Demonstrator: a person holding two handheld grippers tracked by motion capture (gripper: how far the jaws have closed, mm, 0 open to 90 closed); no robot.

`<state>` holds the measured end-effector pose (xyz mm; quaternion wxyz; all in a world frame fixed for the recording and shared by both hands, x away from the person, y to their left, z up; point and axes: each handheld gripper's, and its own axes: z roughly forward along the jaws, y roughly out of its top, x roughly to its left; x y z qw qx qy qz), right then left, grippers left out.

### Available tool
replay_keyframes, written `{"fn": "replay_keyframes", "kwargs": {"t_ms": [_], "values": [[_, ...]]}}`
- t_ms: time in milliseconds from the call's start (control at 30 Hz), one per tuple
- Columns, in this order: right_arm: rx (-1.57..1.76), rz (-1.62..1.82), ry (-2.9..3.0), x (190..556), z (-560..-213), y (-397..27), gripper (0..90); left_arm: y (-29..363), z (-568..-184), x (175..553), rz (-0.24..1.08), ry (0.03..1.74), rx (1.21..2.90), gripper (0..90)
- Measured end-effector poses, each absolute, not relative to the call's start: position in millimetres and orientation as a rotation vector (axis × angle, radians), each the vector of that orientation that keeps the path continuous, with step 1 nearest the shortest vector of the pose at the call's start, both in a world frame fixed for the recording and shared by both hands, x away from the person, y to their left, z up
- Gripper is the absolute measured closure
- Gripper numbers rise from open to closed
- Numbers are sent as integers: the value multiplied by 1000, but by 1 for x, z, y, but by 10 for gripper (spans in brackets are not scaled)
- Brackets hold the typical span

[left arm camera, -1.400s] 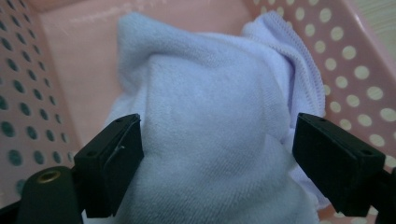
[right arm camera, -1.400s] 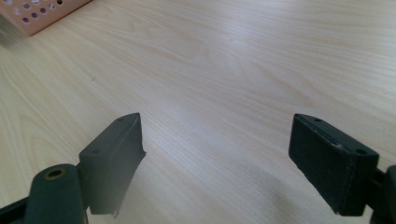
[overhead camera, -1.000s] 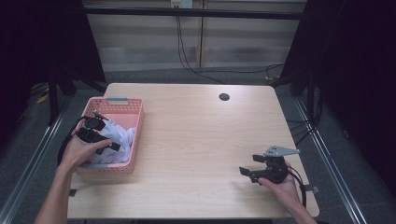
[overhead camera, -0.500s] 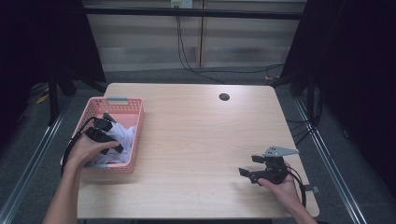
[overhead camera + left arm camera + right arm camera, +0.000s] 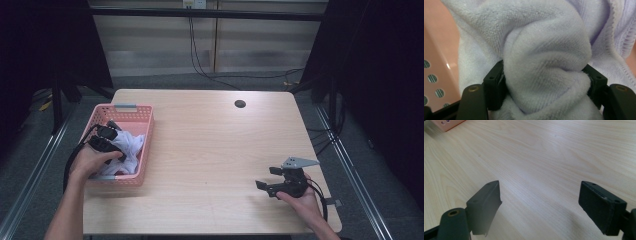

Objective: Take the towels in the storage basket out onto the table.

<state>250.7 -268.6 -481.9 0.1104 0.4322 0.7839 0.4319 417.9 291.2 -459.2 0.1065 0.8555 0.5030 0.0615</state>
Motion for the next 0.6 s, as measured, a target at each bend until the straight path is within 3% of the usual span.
{"fn": "replay_keyframes", "kwargs": {"t_ms": [133,600], "values": [[1274,1258,2307,251,-482,-267,181,290,-458,420,188,1506,2514,382],[1288,1252,2308,252,-482,-268,181,293,-456,420,183,1500,2503,406]]}}
